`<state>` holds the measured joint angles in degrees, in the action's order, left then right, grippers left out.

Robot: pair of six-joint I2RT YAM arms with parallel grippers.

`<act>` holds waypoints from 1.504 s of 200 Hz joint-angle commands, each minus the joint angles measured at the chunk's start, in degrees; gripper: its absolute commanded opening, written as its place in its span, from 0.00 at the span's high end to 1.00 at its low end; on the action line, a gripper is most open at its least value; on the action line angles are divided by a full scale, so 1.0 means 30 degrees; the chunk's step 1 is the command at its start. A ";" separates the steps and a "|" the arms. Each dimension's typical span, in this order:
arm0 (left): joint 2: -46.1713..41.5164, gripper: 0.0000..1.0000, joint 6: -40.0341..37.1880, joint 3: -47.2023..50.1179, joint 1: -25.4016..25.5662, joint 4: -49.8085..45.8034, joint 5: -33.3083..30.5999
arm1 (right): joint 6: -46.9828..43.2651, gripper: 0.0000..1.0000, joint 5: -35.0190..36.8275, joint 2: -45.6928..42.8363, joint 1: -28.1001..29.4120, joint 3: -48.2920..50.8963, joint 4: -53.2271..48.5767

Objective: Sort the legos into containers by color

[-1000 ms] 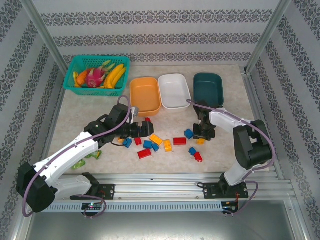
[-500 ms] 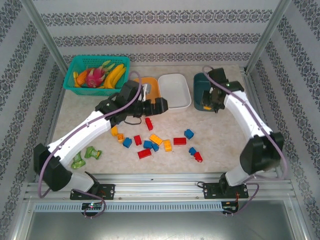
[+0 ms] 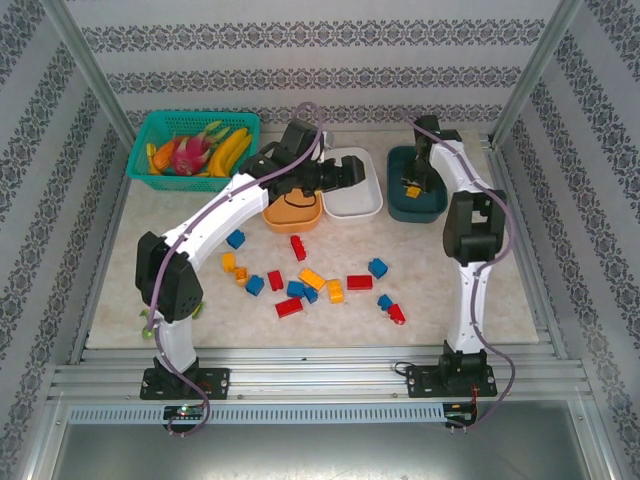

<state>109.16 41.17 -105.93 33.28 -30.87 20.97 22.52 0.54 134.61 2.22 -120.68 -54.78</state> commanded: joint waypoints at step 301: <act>-0.2107 0.16 -1.1787 0.8679 -0.6539 -0.8640 -0.8032 | 0.3391 0.09 -0.1396 -2.6938 1.3781 2.7972 1.7324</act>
<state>100.84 15.20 -76.69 14.13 -55.16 0.43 31.11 -5.52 53.39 43.35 -36.12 -6.70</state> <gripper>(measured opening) 0.841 0.906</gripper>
